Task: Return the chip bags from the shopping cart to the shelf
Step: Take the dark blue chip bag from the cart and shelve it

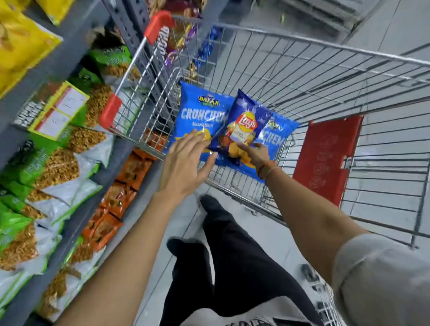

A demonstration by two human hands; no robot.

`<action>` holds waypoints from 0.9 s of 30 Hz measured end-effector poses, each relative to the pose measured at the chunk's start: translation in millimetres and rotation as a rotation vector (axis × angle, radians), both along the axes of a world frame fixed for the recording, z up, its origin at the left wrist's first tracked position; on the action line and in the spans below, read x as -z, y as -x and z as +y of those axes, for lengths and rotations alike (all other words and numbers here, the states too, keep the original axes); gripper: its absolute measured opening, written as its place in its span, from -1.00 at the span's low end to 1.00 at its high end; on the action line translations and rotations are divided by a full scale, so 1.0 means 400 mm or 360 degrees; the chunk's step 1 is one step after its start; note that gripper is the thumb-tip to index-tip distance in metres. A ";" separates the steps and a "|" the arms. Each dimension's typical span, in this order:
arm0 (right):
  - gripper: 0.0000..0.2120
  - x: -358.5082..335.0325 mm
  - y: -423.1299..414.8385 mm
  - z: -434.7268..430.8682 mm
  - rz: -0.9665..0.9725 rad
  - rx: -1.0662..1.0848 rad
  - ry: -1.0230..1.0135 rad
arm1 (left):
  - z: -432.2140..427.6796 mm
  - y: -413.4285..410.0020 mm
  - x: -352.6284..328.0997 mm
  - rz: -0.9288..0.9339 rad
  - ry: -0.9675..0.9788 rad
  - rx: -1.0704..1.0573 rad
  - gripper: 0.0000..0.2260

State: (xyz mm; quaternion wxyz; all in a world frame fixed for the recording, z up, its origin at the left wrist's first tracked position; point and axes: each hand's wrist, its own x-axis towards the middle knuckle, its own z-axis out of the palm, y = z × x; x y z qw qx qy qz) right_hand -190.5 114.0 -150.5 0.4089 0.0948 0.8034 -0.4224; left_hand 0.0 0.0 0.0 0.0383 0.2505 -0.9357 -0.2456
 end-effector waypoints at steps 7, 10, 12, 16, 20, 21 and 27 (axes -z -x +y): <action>-0.15 0.067 0.012 -0.041 -0.0145 0.0220 0.0194 | -0.003 0.006 0.006 -0.0001 0.0136 -0.0060 -0.62; -0.07 0.058 0.022 -0.056 -0.0180 0.0264 0.0232 | -0.007 0.010 0.014 0.0010 0.0152 -0.0069 -0.62; -0.10 0.045 0.018 -0.063 -0.0214 0.0250 0.0243 | -0.005 0.012 0.011 -0.0008 0.0134 -0.0078 -0.61; -0.40 0.009 0.011 -0.079 -0.0296 0.0232 0.0296 | -0.002 0.013 0.005 0.0006 0.0122 -0.0101 -0.60; -0.40 -0.012 0.003 -0.095 -0.0276 0.0234 0.0361 | 0.004 0.011 -0.005 -0.0015 0.0129 -0.0149 -0.62; -0.38 -0.023 -0.001 -0.098 -0.0269 0.0229 0.0389 | 0.007 0.011 -0.005 -0.0023 0.0143 -0.0158 -0.62; -0.36 -0.109 0.001 -0.089 -0.0205 0.0224 0.0495 | 0.009 0.009 -0.027 -0.0090 0.0120 -0.0147 -0.58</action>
